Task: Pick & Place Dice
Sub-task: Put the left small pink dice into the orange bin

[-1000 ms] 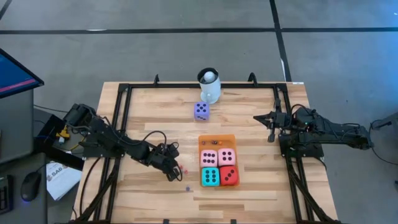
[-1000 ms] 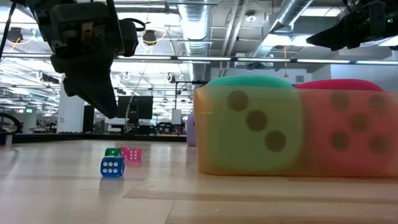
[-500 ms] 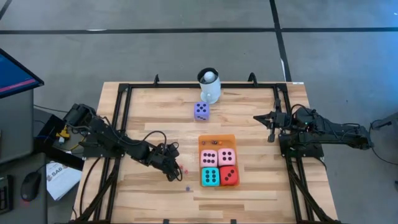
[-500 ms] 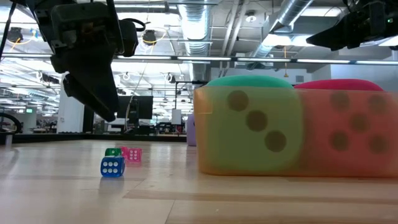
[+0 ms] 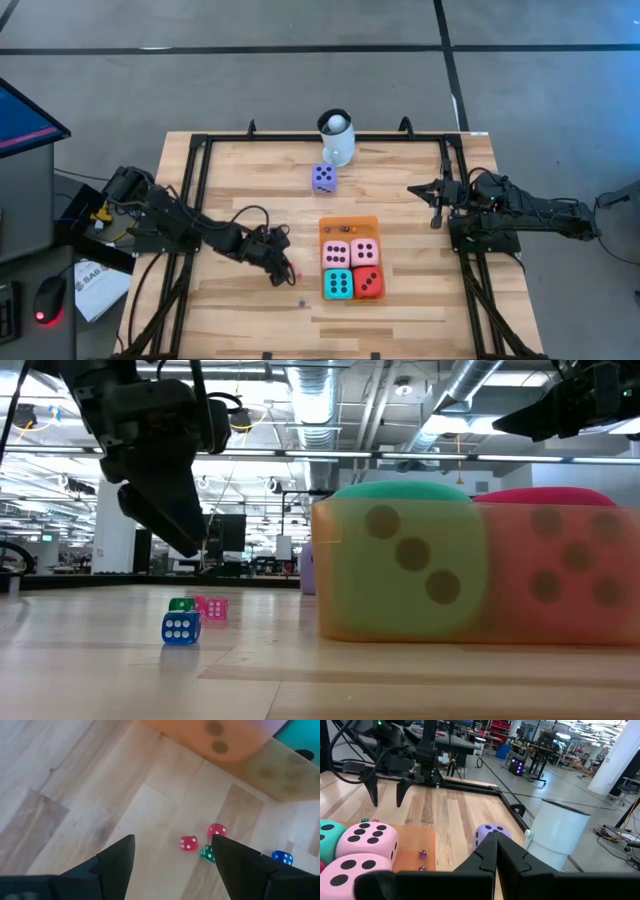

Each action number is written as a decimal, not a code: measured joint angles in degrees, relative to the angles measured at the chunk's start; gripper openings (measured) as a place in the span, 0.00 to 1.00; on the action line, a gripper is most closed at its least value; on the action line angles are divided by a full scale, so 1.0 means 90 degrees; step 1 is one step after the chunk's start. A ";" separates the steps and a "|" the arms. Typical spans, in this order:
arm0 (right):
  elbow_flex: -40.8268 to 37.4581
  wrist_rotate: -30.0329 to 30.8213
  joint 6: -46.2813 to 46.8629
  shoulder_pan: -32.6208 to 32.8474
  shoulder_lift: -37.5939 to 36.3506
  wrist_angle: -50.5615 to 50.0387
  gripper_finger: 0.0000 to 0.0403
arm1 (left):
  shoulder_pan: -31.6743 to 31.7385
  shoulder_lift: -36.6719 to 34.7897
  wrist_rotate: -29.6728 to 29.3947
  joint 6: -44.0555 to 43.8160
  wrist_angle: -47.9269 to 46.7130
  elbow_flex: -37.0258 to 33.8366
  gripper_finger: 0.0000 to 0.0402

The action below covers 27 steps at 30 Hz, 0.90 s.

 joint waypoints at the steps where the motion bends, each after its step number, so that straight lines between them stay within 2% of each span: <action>1: 0.0000 0.0000 0.0000 0.0000 0.0000 0.0000 0.00 | 0.0026 0.0000 0.0000 0.0000 0.0001 0.0000 0.63; 27: 0.0000 0.0000 -0.0107 0.0000 0.0000 -0.0034 0.00 | 0.0159 0.0000 0.0002 -0.0007 0.0000 0.0000 0.58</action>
